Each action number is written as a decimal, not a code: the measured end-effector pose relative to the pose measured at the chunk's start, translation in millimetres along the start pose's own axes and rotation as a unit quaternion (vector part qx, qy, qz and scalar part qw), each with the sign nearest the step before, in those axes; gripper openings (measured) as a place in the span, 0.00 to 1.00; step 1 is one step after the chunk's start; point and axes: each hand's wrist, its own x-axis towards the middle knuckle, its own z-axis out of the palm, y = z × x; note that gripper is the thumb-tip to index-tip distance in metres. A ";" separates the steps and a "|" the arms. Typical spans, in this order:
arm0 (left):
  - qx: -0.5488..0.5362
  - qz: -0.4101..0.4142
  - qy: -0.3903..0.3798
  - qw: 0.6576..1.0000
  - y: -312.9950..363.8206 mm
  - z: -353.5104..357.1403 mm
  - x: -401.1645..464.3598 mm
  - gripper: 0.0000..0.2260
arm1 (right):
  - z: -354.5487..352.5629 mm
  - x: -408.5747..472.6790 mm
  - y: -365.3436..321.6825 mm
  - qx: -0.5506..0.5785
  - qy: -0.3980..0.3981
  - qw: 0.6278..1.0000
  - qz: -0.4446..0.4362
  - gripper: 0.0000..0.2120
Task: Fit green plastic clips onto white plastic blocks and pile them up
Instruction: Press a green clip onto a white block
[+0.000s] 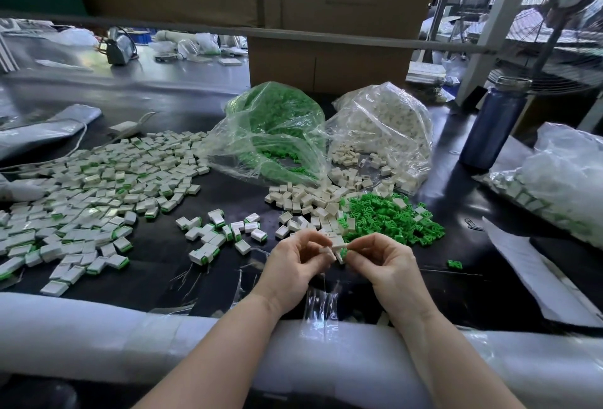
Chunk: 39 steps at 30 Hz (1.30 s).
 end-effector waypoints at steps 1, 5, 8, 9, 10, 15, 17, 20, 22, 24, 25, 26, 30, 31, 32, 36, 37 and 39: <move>-0.015 -0.004 0.005 1.000 0.0 -0.5 0.2 0.06 | 0.1 0.0 0.3 0.003 -0.002 1.000 0.005 0.07; -0.061 -0.003 0.011 0.998 -0.2 -1.5 0.9 0.05 | 0.5 -0.4 -0.1 -0.023 -0.015 1.000 0.002 0.06; -0.069 -0.005 -0.005 0.998 -0.7 -0.8 1.6 0.06 | 1.1 -0.7 -1.7 -0.018 -0.024 1.000 0.001 0.06; -0.074 -0.009 -0.011 0.997 -1.0 -0.3 1.7 0.05 | 1.3 -0.7 -2.2 -0.012 -0.023 1.000 0.003 0.06; -0.080 -0.014 -0.016 0.997 -1.5 0.3 2.0 0.05 | 1.5 -0.6 -2.5 -0.005 -0.020 1.000 0.007 0.05; -0.073 -0.014 -0.039 0.997 -1.8 1.7 2.2 0.04 | 0.9 -1.7 -3.6 -0.010 -0.008 1.000 0.011 0.03; -0.070 -0.013 -0.038 0.997 -2.0 1.5 2.5 0.04 | 0.6 -2.1 -3.8 -0.015 -0.014 1.000 0.008 0.03; -0.061 -0.013 -0.038 0.997 -2.8 2.0 2.7 0.04 | 1.2 -2.3 -3.8 -0.015 -0.019 1.000 0.003 0.03; -0.056 -0.011 -0.036 0.998 -3.3 2.1 2.6 0.03 | 2.1 -2.5 -3.3 -0.006 -0.013 1.000 -0.003 0.05; -0.047 -0.010 -0.032 0.998 -3.7 1.8 2.2 0.02 | 2.4 -1.9 -2.9 -0.001 -0.010 1.000 -0.010 0.09; -0.044 -0.011 -0.031 0.998 -3.9 1.9 2.0 0.02 | 2.1 -1.2 -2.1 -0.003 -0.009 1.000 -0.011 0.09; -0.043 -0.013 -0.030 0.999 -4.0 2.2 1.8 0.01 | 2.2 -1.0 -1.8 -0.008 -0.008 1.000 -0.010 0.09; -0.031 -0.015 -0.033 0.999 -3.5 3.3 1.4 0.02 | 2.5 -0.4 -2.0 0.027 -0.007 1.000 0.015 0.06; -0.028 -0.016 -0.032 0.999 -3.5 3.3 1.4 0.02 | 2.4 -0.4 -1.4 0.039 -0.006 0.999 0.016 0.05; -0.025 -0.016 -0.032 0.999 -3.5 3.4 1.7 0.02 | 1.9 0.3 -0.5 0.033 -0.001 0.999 0.009 0.05; -0.023 -0.018 -0.036 0.999 -3.1 4.0 1.0 0.02 | -1.1 1.1 0.6 -0.020 0.011 0.999 -0.028 0.06; -0.022 -0.017 -0.038 0.999 -2.8 4.0 0.9 0.01 | -1.2 0.5 0.4 0.001 0.006 1.000 -0.022 0.07; -0.017 -0.015 -0.044 0.999 -2.2 3.9 1.2 0.02 | -1.0 -0.2 0.0 0.031 0.002 1.000 -0.007 0.07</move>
